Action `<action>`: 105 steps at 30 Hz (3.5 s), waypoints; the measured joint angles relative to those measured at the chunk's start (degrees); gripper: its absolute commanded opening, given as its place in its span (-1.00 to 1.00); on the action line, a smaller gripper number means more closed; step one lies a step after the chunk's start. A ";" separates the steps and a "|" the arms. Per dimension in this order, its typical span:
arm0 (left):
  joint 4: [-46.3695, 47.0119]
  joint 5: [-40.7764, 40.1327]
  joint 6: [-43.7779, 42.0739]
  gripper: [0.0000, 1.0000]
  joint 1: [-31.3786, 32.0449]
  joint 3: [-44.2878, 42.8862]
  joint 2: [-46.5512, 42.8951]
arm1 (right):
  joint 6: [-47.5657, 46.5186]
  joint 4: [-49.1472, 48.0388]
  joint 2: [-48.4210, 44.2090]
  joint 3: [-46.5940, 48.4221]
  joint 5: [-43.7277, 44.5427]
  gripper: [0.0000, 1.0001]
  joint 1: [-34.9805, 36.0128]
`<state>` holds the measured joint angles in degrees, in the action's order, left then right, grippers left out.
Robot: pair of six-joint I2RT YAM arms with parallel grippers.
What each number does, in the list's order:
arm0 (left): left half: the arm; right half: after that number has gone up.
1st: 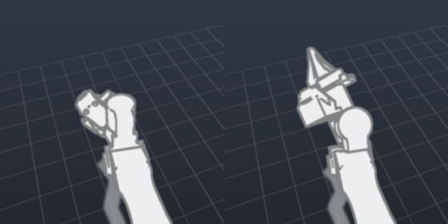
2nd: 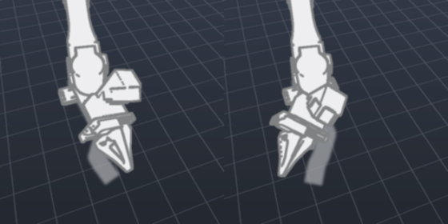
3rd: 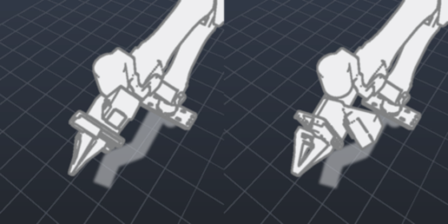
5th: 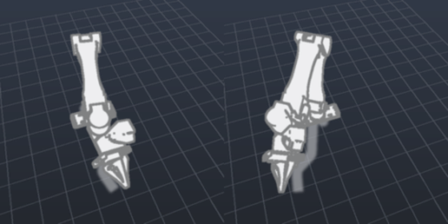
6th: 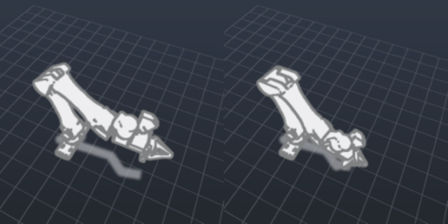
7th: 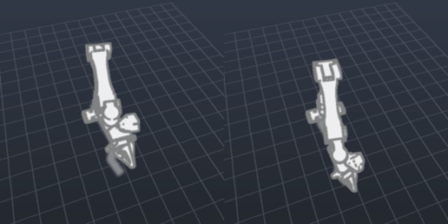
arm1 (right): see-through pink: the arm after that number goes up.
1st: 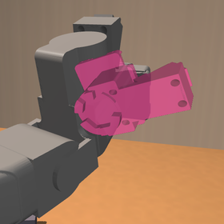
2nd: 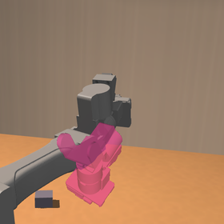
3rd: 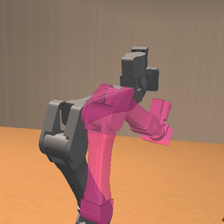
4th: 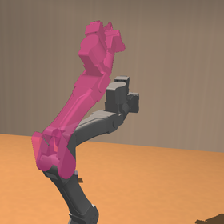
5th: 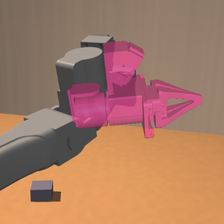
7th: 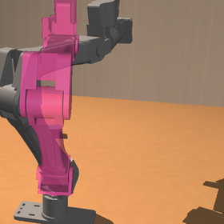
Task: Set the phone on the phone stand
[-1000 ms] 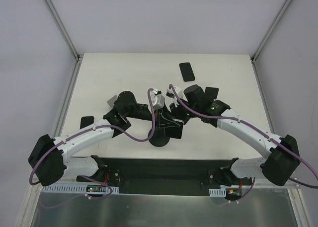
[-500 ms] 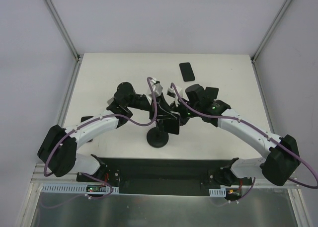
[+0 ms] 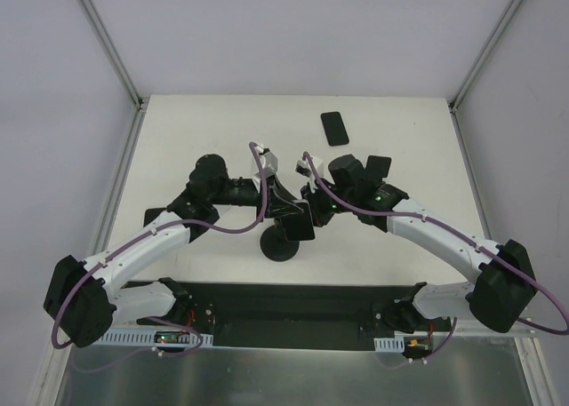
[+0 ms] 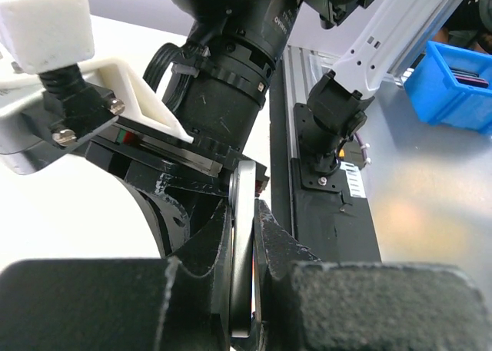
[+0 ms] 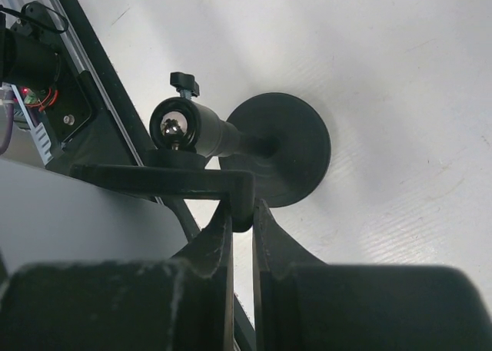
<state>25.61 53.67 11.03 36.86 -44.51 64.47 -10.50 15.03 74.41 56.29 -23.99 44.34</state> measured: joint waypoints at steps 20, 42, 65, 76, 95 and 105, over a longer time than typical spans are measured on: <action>-14.43 -12.96 -3.19 -1.00 4.13 -1.36 -1.46 | 4.22 -0.52 -2.14 -1.01 6.05 -0.99 1.81; -16.52 -60.85 5.79 -1.00 18.69 3.32 -8.74 | 47.10 20.11 9.79 9.42 93.13 -0.99 40.22; -1.99 -44.02 -1.03 -1.00 17.44 13.25 -11.80 | 12.39 0.24 -24.59 -13.35 51.28 0.54 28.70; 9.16 -31.04 -5.22 -1.00 17.03 18.10 -10.71 | 8.09 -1.25 -30.56 -19.65 22.80 0.51 16.35; 2.40 -30.18 -1.70 0.57 17.03 14.32 -13.22 | 18.80 7.87 -29.64 -13.73 31.95 0.93 21.40; -13.62 -45.79 2.23 0.70 17.07 9.03 -26.73 | 32.89 17.68 -14.82 0.94 54.03 0.93 35.95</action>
<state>11.99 7.88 13.26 53.93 -35.48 37.74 22.39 32.71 59.59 57.23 30.04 80.29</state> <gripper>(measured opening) 0.824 0.967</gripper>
